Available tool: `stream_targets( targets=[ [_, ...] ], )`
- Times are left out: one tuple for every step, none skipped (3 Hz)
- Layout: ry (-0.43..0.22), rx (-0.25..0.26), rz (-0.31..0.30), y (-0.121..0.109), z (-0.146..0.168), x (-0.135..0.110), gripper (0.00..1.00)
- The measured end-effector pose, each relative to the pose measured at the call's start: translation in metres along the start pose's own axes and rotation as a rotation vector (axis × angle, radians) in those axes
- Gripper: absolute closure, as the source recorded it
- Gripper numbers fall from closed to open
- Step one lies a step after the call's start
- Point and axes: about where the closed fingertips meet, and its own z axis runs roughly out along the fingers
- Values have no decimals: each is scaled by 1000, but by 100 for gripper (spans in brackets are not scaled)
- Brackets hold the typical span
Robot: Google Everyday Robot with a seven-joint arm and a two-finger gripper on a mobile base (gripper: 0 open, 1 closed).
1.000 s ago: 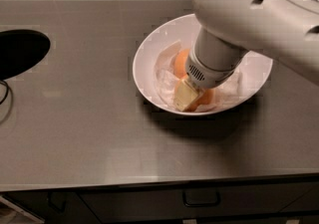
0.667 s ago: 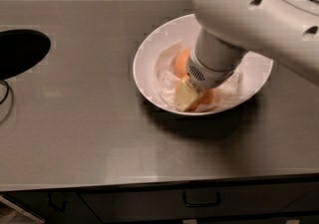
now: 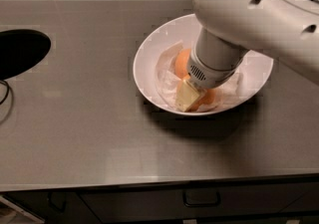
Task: Pick orange from white bowl
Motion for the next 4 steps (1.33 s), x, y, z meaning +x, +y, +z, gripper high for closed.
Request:
stream_targets(
  targets=[
    [0,0,0,0,0,0,63],
    [0,0,0,0,0,0,86],
    [0,0,0,0,0,0,100],
    [0,0,0,0,0,0,100]
  ],
)
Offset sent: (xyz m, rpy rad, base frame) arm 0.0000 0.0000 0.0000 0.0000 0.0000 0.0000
